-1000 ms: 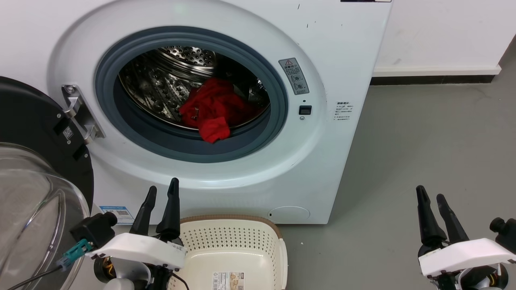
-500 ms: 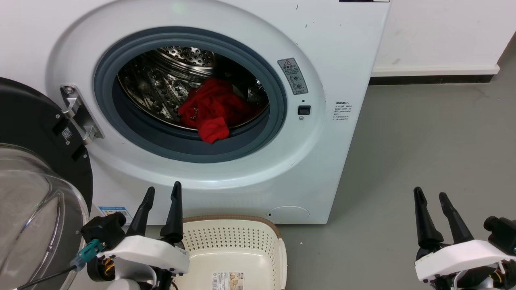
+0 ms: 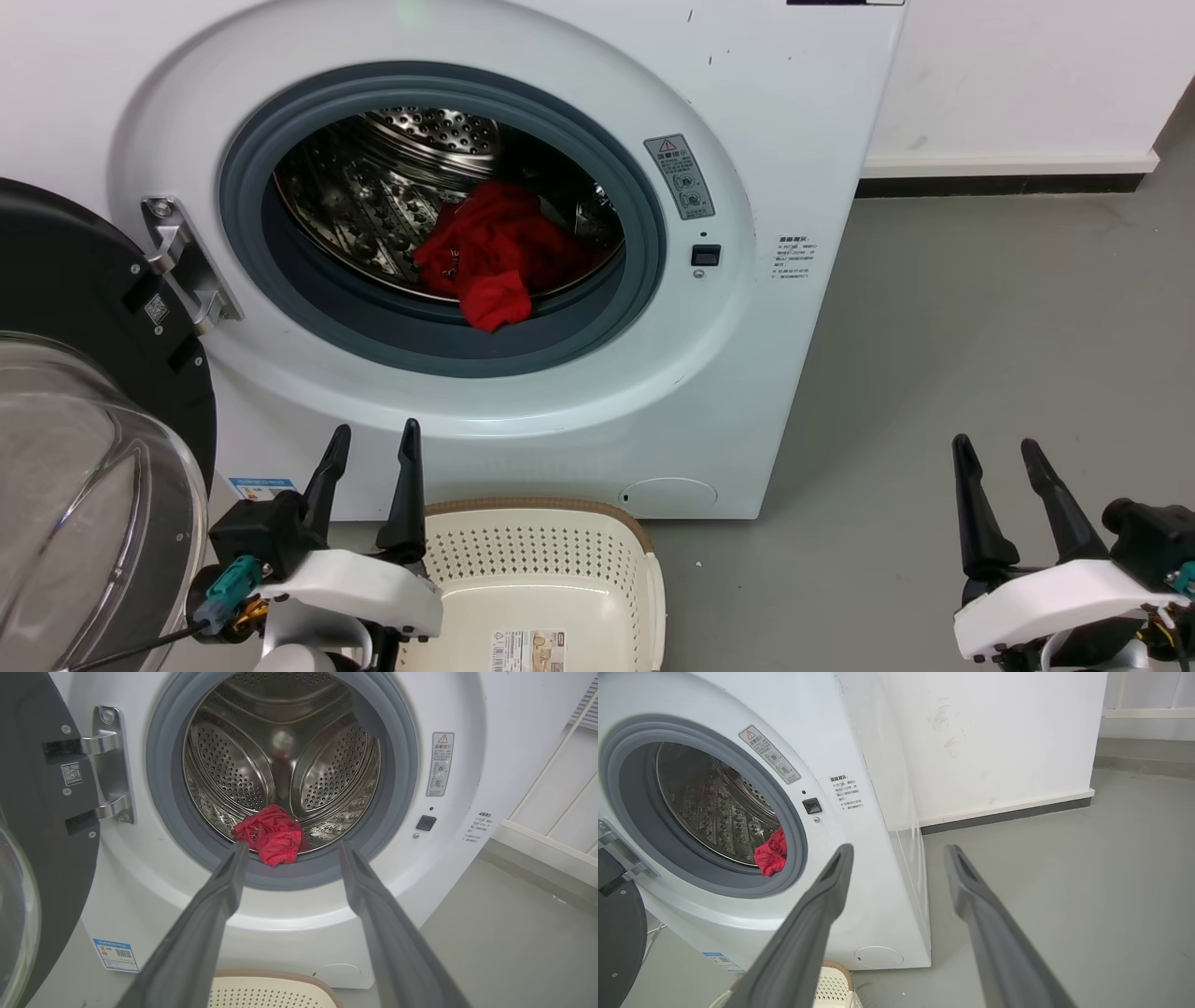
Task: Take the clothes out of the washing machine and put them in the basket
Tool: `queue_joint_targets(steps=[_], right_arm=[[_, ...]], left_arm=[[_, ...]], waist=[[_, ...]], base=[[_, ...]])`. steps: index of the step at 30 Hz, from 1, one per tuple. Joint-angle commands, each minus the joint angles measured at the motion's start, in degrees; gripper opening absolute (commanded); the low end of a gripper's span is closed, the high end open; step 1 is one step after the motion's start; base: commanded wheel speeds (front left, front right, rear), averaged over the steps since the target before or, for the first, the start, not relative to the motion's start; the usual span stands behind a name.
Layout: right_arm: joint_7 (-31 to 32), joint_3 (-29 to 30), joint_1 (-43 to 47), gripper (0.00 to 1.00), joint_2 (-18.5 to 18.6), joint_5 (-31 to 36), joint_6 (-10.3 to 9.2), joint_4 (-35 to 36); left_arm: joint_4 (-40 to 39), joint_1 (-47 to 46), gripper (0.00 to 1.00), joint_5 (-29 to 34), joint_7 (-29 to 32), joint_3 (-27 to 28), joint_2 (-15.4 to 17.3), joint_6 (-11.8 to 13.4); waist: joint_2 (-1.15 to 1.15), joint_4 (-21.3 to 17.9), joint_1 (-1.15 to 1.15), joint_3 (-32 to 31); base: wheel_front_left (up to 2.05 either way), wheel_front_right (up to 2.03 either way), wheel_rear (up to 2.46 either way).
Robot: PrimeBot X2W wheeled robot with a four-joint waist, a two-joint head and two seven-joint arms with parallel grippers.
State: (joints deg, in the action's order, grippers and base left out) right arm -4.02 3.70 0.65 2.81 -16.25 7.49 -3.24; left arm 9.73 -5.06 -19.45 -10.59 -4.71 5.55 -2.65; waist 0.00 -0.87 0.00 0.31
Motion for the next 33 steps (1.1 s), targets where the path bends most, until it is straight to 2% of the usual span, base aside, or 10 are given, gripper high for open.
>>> queue_joint_targets(steps=[1,33], right_arm=[[-0.42,-0.08,0.21,1.0,0.13,1.24,0.0,0.82],[-2.1,0.14,1.13,1.0,0.12,15.79,-0.01,2.11]], left_arm=[[-0.33,-0.7,1.0,1.2,-0.43,-0.14,0.37,0.2],[1.77,-1.01,1.0,13.99,-4.09,0.12,-0.11,1.64]], waist=[[0.0,-0.02,0.0,-0.01],[0.0,-0.55,0.0,0.29]], base=[[0.0,0.0,0.0],[0.0,0.0,0.0]])
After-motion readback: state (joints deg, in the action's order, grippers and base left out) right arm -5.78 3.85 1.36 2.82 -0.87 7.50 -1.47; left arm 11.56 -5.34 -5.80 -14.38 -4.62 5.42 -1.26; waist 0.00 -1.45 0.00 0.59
